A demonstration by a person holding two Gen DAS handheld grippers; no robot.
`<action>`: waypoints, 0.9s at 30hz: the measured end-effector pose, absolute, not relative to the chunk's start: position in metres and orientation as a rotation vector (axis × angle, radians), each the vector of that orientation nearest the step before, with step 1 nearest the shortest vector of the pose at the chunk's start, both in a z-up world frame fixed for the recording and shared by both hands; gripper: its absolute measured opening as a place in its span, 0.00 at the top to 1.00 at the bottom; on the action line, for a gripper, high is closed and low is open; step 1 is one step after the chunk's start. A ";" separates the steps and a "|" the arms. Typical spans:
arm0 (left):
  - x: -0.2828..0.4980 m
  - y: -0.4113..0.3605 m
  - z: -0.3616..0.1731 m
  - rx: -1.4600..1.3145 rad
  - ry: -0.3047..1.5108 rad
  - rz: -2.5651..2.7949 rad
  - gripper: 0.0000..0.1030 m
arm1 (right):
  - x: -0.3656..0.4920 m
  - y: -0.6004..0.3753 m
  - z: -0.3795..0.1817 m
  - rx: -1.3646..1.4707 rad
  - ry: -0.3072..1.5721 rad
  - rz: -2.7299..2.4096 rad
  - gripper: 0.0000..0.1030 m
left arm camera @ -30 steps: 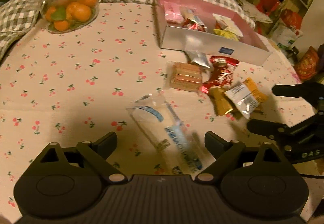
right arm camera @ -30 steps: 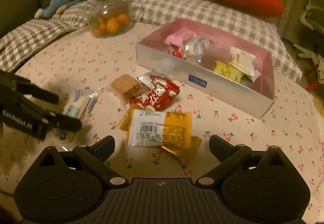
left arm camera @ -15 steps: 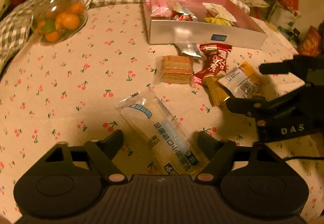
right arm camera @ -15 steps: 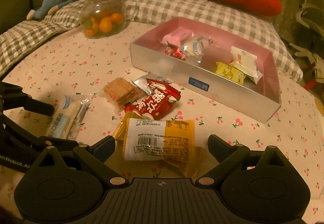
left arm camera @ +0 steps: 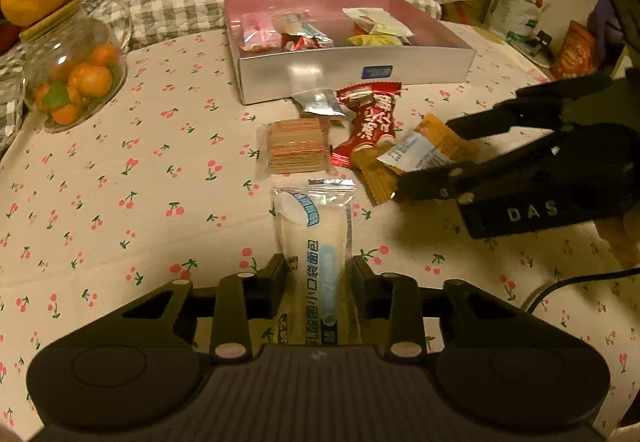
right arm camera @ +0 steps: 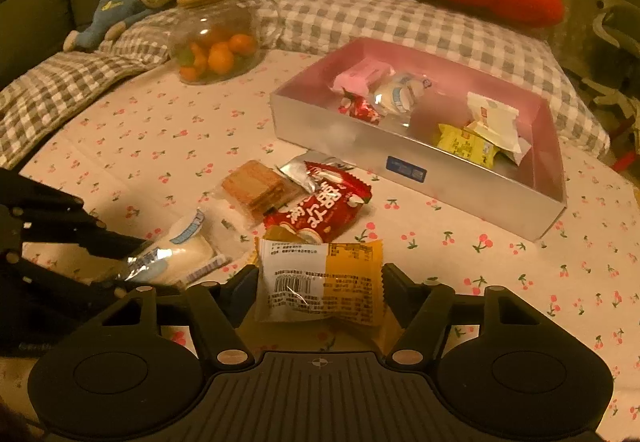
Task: Organize snacks
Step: 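Grasp second white bread roll pack with left tool while right tool grasps orange-labelled biscuit pack, then carry both held packs over to the pink box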
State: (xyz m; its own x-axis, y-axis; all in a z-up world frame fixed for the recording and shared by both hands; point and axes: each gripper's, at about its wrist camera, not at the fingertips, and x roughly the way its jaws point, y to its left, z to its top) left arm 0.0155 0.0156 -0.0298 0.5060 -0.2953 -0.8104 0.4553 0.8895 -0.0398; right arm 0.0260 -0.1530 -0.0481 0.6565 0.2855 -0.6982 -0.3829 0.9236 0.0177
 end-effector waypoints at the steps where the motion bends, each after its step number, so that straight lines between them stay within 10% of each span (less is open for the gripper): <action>1: 0.016 0.017 -0.030 0.178 0.940 -0.453 0.72 | 0.025 -0.152 -0.047 -0.135 0.765 0.384 0.39; 27: 0.025 0.033 -0.012 0.049 0.927 -0.398 0.77 | 0.020 -0.164 -0.022 -0.023 0.783 0.382 0.43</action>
State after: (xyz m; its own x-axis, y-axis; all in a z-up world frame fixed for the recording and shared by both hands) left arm 0.0248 0.0330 -0.0117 0.5330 -0.3123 -0.7864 0.3544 0.9263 -0.1277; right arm 0.0204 -0.1645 -0.0225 0.6439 0.3274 -0.6916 -0.3439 0.9312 0.1206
